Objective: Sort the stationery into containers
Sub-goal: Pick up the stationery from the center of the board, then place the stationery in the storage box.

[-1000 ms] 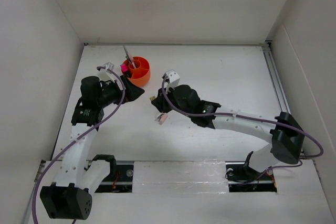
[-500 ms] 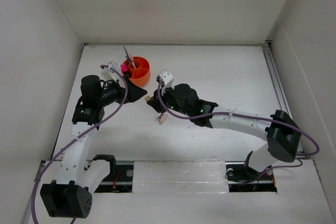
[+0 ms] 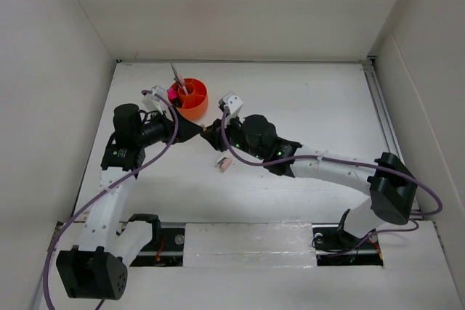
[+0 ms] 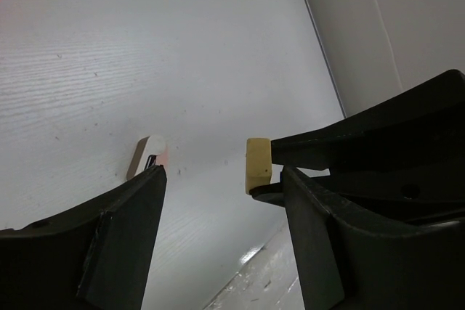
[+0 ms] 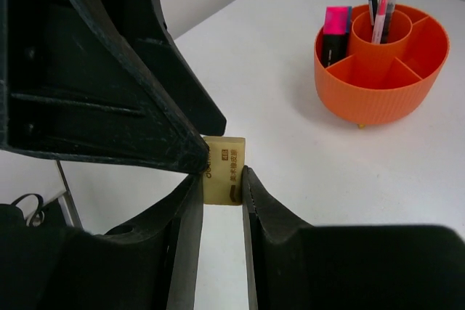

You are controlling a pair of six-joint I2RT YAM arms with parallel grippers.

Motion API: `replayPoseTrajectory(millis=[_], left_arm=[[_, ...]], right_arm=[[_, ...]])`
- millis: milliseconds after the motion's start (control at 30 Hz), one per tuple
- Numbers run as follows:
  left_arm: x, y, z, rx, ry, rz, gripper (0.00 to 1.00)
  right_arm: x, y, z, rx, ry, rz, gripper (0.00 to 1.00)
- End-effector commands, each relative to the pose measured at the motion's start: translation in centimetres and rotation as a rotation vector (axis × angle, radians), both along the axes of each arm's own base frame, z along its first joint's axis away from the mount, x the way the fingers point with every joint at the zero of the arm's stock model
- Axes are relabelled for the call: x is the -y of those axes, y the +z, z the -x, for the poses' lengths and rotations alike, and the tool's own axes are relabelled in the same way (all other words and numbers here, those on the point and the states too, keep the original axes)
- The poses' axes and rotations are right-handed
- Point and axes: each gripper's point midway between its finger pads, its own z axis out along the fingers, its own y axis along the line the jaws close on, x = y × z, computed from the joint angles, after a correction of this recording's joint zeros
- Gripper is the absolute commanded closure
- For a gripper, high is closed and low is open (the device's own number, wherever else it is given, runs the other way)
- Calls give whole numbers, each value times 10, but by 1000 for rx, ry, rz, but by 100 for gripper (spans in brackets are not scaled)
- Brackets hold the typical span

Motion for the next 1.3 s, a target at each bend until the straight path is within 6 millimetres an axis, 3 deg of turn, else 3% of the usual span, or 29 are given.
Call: replayPoseTrajectory(millis=[0, 267, 400, 667, 833, 900, 933, 1033, 1167, 1267], left_arm=[[4, 4, 0, 36, -34, 8, 40], [5, 6, 1, 45, -43, 12, 43], [5, 6, 1, 45, -43, 12, 49], [6, 5, 1, 29, -48, 21, 74], [6, 4, -2, 20, -48, 21, 100], [6, 1, -4, 9, -48, 20, 100], [5, 4, -6, 18, -37, 16, 100], [5, 6, -5, 28, -37, 16, 100], [4, 11, -6, 43, -25, 20, 100], [2, 14, -9, 55, -1, 18, 100]], right_arm=[[-4, 53, 2, 97, -3, -135, 100], [-9, 59, 9, 126, 16, -146, 100], [-14, 59, 19, 138, 43, -153, 100], [-14, 60, 20, 151, 31, -159, 100], [-15, 60, 17, 151, 20, -158, 100], [-16, 62, 17, 155, 20, -166, 100], [-16, 62, 17, 155, 20, -167, 94], [-13, 63, 18, 156, 19, -168, 87], [-11, 67, 18, 160, 10, -176, 60], [-11, 67, 18, 160, 10, -176, 48]])
